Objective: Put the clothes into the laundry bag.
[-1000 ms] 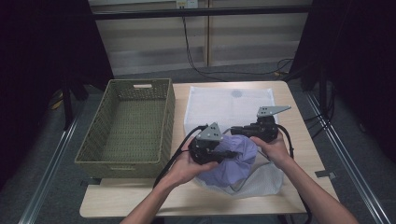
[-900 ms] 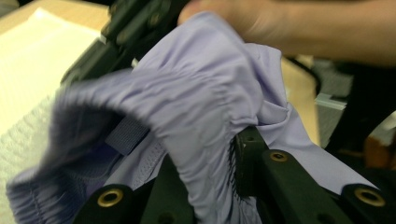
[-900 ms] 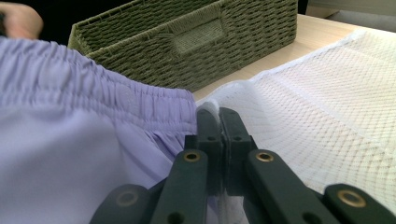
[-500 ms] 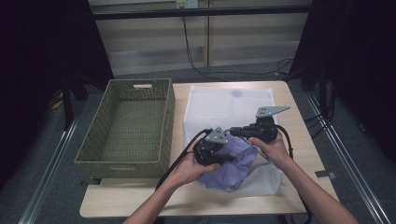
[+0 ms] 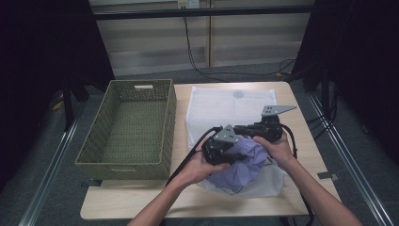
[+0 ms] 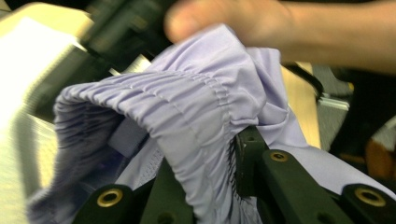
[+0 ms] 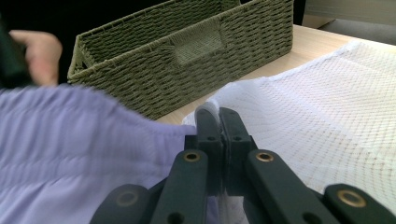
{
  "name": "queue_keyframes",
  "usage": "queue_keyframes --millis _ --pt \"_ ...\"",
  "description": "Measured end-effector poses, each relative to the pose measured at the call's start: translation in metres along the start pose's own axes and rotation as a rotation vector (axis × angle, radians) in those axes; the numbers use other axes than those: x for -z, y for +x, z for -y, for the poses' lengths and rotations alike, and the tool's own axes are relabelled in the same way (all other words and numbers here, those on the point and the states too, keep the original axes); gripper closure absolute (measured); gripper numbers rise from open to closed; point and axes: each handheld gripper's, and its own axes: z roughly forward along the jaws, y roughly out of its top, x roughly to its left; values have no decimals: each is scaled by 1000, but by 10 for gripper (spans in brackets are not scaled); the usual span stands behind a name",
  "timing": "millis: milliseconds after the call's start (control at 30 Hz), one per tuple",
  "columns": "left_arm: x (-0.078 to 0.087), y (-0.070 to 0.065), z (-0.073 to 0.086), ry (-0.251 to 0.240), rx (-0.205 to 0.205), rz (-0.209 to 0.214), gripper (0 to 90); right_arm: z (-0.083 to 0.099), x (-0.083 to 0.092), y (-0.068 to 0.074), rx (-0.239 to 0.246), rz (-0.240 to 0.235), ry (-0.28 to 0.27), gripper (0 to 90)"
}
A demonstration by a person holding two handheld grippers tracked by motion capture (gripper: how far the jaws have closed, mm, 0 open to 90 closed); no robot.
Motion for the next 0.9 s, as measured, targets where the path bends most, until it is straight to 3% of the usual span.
queue_keyframes --millis 100,233,400,500,533,733,900 --pt "-6 14 2 -8 42 -14 807 1 0 -1 -1 5 3 888" --pt "-18 30 18 34 93 -44 808 3 -2 -2 -1 10 16 888" --pt "-31 38 33 46 134 -36 807 3 -1 -1 -2 8 16 888" --pt "-42 39 39 131 101 -67 807 3 0 1 0 7 13 888" --pt "-44 40 41 126 113 -55 807 2 0 1 1 5 14 888" --pt "-49 46 51 144 142 -76 805 3 1 3 2 2 12 888" --pt "-53 50 60 167 140 -89 787 4 7 5 -1 5 8 888"
